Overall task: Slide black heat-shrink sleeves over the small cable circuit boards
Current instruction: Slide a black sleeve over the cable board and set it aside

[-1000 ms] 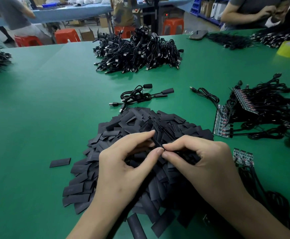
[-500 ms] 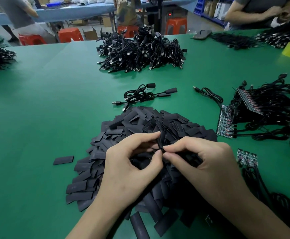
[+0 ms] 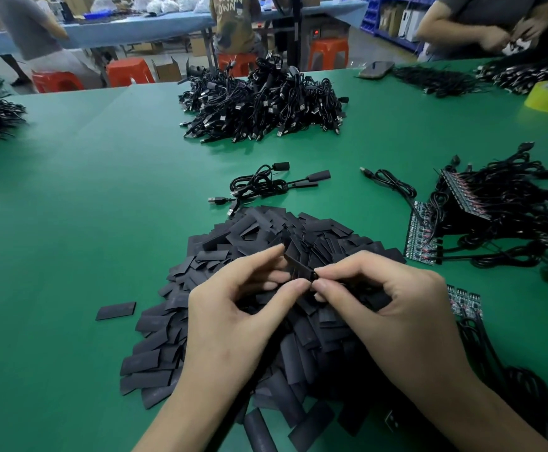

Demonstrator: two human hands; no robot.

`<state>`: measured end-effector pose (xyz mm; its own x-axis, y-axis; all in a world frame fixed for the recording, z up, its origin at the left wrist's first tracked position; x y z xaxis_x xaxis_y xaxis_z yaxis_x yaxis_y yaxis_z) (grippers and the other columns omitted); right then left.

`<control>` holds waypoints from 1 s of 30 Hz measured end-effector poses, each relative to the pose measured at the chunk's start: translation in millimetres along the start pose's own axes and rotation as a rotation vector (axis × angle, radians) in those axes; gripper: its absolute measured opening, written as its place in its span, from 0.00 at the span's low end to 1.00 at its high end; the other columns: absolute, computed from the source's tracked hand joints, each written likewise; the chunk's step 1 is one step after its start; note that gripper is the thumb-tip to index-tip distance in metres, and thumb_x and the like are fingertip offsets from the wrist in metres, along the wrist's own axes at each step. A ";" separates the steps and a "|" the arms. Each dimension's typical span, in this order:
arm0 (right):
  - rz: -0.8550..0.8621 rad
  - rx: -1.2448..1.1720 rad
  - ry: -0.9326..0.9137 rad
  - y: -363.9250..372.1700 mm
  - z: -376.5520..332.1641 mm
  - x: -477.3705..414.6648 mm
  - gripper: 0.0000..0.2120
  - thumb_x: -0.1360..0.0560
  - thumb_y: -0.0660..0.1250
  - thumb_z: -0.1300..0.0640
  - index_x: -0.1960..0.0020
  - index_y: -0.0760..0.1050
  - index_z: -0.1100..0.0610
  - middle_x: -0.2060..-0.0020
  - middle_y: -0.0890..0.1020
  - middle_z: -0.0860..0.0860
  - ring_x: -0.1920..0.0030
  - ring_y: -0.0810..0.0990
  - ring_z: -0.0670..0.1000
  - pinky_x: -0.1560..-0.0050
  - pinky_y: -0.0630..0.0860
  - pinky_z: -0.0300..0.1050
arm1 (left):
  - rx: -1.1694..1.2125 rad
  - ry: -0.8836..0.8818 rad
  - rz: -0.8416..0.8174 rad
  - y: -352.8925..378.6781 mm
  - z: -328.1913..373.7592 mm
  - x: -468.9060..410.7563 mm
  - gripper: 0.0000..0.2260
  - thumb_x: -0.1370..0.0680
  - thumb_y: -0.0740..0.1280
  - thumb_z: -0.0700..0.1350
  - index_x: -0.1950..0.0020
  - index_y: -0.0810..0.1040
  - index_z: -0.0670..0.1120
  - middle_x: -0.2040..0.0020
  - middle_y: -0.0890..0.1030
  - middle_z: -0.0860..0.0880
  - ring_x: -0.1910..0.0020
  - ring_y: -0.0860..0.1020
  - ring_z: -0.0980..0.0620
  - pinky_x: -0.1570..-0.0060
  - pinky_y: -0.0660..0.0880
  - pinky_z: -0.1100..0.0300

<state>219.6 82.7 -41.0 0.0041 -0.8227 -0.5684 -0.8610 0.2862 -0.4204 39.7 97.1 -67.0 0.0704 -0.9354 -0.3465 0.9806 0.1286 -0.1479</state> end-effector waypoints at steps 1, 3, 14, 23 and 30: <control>-0.001 -0.004 0.002 0.4 -0.5 -0.1 0.04 0.28 0.78 0.59 0.55 0.85 0.52 0.62 0.85 0.39 0.58 0.85 0.39 0.56 0.79 0.37 | 0.005 -0.003 0.000 -0.6 -0.1 0.1 0.17 0.29 0.80 0.50 0.41 0.85 0.54 0.52 0.87 0.54 0.52 0.86 0.52 0.49 0.80 0.64; -0.004 -0.014 0.010 0.7 -0.4 0.0 0.04 0.28 0.78 0.59 0.55 0.85 0.52 0.62 0.85 0.39 0.59 0.85 0.40 0.57 0.79 0.38 | 0.030 -0.014 -0.001 -1.4 -0.5 0.3 0.14 0.29 0.80 0.51 0.44 0.86 0.54 0.53 0.88 0.54 0.53 0.86 0.53 0.50 0.80 0.64; -0.010 -0.071 0.043 1.1 4.8 -2.2 0.04 0.28 0.76 0.56 0.55 0.83 0.48 0.63 0.85 0.38 0.62 0.85 0.40 0.58 0.79 0.34 | 0.139 -0.022 0.001 -4.0 -3.3 -1.7 0.10 0.27 0.76 0.49 0.46 0.87 0.54 0.51 0.88 0.52 0.50 0.86 0.51 0.48 0.80 0.63; 0.002 -0.370 0.207 -3.7 9.3 -6.9 0.10 0.25 0.73 0.65 0.51 0.84 0.51 0.61 0.88 0.49 0.61 0.88 0.48 0.56 0.82 0.38 | 0.165 0.008 -0.020 -4.5 6.6 0.1 0.11 0.26 0.74 0.49 0.44 0.87 0.55 0.50 0.88 0.51 0.50 0.86 0.49 0.48 0.80 0.62; 0.112 -0.875 0.556 -10.1 8.7 -16.6 0.09 0.31 0.72 0.58 0.52 0.87 0.52 0.61 0.87 0.58 0.61 0.87 0.53 0.60 0.81 0.38 | -0.270 0.224 -0.101 4.6 16.2 6.8 0.09 0.22 0.70 0.52 0.45 0.86 0.53 0.48 0.83 0.57 0.46 0.82 0.53 0.47 0.75 0.66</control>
<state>232.6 97.8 -33.4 -0.1421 -0.9871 -0.0736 -0.9107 0.1012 0.4004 47.7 86.0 -55.0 -0.0953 -0.8565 -0.5073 0.8947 0.1497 -0.4208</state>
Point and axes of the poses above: each hand's wrist, its own x-axis away from the middle knuckle, its own y-axis out of the palm, z = x × y, the point moved 2 cm from there along -x, towards the middle knuckle
